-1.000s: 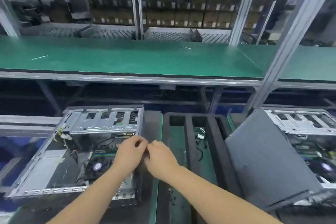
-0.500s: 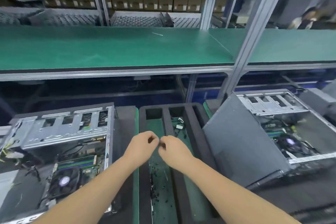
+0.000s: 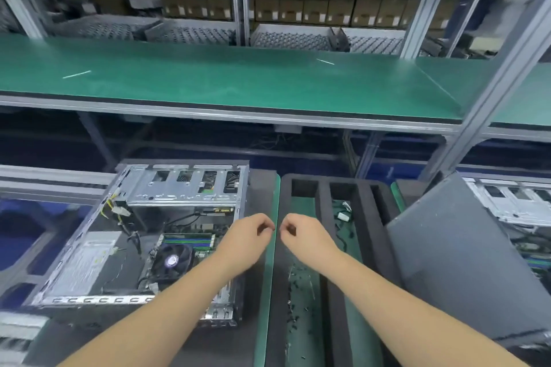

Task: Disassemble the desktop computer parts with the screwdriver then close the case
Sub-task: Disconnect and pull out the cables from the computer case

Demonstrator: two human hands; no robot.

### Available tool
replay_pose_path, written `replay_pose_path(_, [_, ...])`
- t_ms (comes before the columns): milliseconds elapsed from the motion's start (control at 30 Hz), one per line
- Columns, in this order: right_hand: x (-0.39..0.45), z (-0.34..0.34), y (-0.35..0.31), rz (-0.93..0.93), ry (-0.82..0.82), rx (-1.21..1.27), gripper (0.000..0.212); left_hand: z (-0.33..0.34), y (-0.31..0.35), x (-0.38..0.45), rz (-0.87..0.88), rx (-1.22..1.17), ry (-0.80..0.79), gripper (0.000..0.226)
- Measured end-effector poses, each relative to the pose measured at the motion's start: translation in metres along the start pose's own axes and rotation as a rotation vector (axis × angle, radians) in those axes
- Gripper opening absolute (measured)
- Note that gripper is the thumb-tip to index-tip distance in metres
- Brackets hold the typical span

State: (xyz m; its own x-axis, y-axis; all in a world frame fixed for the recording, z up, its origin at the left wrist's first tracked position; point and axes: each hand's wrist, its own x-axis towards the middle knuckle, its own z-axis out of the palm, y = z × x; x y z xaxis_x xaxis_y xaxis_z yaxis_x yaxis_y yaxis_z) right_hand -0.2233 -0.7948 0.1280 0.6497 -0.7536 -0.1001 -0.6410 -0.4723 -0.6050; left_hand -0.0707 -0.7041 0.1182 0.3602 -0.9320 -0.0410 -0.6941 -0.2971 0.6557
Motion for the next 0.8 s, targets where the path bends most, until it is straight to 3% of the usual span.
replay_pose_path(167, [0.005, -0.017, 0.027, 0.024, -0.037, -0.091, 0.015, -0.003, -0.002, -0.016, -0.019, 0.026, 0.049, 0.019])
replay_pose_path(333, [0.005, -0.023, 0.068, 0.090, -0.150, -0.263, 0.020, 0.012, 0.012, -0.029, 0.028, 0.190, -0.051, 0.020])
replay_pose_path(467, [-0.005, -0.002, 0.090, 0.103, -0.198, -0.262, 0.018, 0.035, 0.018, -0.046, 0.036, 0.264, -0.043, 0.025])
replay_pose_path(667, [0.006, 0.031, 0.023, -0.158, -0.051, -0.024, 0.013, 0.022, 0.005, -0.063, 0.064, 0.234, 0.216, 0.025])
replay_pose_path(800, [0.016, 0.056, -0.052, -0.391, -0.055, 0.027, 0.010, -0.015, -0.023, -0.077, -0.155, 0.085, 0.452, 0.023])
